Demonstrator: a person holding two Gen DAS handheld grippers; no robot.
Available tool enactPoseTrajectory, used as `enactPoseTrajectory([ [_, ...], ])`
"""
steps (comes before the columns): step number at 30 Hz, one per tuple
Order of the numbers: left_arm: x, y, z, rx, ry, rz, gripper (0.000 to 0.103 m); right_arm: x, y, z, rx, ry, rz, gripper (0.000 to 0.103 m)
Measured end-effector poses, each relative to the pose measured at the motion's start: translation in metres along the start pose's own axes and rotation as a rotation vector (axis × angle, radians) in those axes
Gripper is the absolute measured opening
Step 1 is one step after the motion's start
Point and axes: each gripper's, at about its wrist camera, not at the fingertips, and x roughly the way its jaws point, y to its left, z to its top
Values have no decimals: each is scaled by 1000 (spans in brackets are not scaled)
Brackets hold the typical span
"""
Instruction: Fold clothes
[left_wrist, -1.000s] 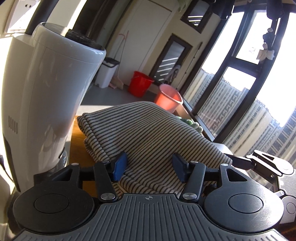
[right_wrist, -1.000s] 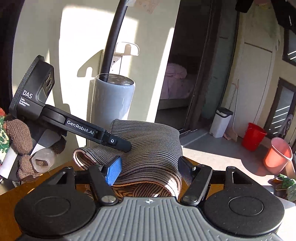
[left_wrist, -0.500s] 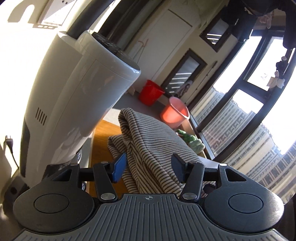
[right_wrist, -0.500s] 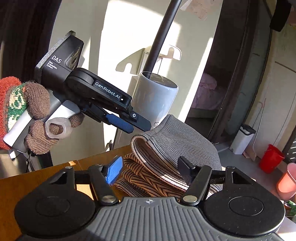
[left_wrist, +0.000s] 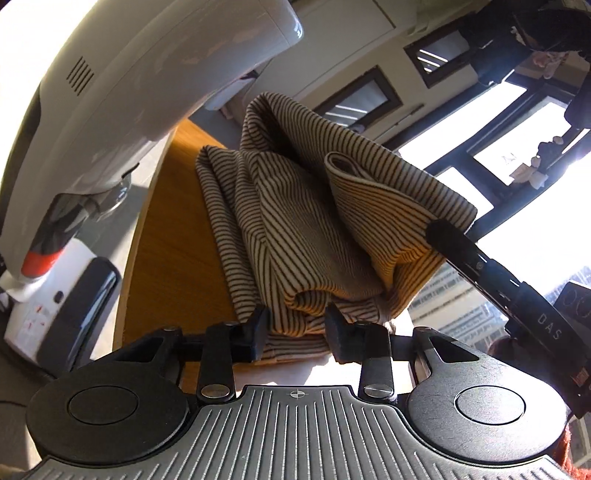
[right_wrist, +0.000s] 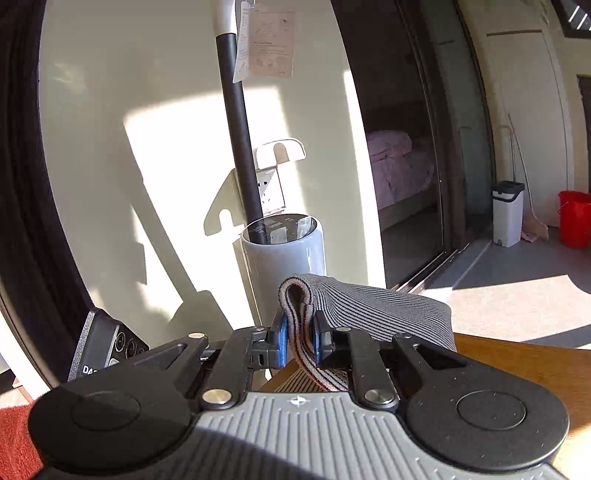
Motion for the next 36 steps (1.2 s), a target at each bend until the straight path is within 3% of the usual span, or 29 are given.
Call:
enactPoseTrajectory([
  [3, 17, -2, -2, 7, 18, -3, 36, 25, -3, -14, 66, 107, 44, 14],
  [6, 21, -6, -7, 34, 19, 6, 37, 53, -8, -41, 82, 206, 12, 14],
  [10, 5, -12, -11, 110, 24, 50, 40, 53, -16, -51, 117, 197, 33, 14],
  [12, -12, -9, -10, 115, -2, 76, 51, 51, -7, -53, 22, 198, 6, 14],
  [16, -47, -8, 8, 97, -111, 91, 51, 49, 39, -72, -343, 190, -115, 16],
  [18, -56, -15, 21, 100, -163, 85, 51, 49, 60, -86, -511, 188, -170, 22],
  [21, -42, -38, 40, 159, -181, 77, 51, 45, 69, -94, -598, 188, -201, 23],
  [25, 17, -58, 48, 260, -78, 134, 47, 17, 55, -78, -511, 170, -167, 28],
  [27, 31, -59, 44, 301, -68, 172, 46, -6, 37, -65, -400, 133, -165, 63],
  [29, 31, -63, 42, 326, -75, 179, 46, -22, 14, -56, -269, 90, -191, 75],
  [34, 29, -66, 39, 336, -75, 192, 46, -17, -44, -55, 61, 83, -240, 80],
  [35, 28, -67, 39, 336, -75, 194, 46, -11, -50, -59, 87, 105, -248, 78],
  [36, 27, -67, 38, 337, -74, 195, 46, -4, -54, -63, 101, 126, -255, 69],
])
